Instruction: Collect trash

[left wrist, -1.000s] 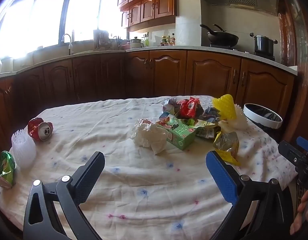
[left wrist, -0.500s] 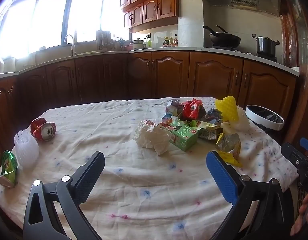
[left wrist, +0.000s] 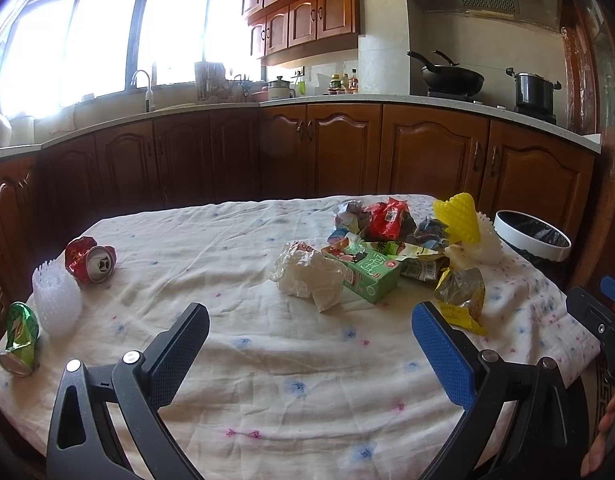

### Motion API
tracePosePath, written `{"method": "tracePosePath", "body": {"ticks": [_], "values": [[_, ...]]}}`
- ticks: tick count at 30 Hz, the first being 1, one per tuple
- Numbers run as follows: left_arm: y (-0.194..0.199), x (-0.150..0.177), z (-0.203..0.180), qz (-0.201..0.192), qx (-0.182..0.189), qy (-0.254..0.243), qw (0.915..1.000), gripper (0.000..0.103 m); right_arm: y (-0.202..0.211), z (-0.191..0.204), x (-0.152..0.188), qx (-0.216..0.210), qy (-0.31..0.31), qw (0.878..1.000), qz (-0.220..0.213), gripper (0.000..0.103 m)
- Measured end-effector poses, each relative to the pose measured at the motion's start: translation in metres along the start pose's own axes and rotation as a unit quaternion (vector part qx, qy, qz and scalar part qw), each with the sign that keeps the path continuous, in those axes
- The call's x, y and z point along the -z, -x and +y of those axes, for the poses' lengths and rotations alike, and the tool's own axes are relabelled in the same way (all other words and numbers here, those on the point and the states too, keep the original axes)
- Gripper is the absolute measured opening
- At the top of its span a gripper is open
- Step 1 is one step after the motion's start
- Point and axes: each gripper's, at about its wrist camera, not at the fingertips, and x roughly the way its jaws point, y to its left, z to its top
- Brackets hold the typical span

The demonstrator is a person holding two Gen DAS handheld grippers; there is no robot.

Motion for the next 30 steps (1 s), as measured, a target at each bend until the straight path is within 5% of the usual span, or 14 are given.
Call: {"method": "tracePosePath", "body": {"ticks": [30], "values": [[-0.0033,0.0025,0.0003,0.005,0.0,0.001,1.0,0.102,-0.0051,-0.0004,0.0031,-0.026,-0.011,1.0,0.007,0.103]]}}
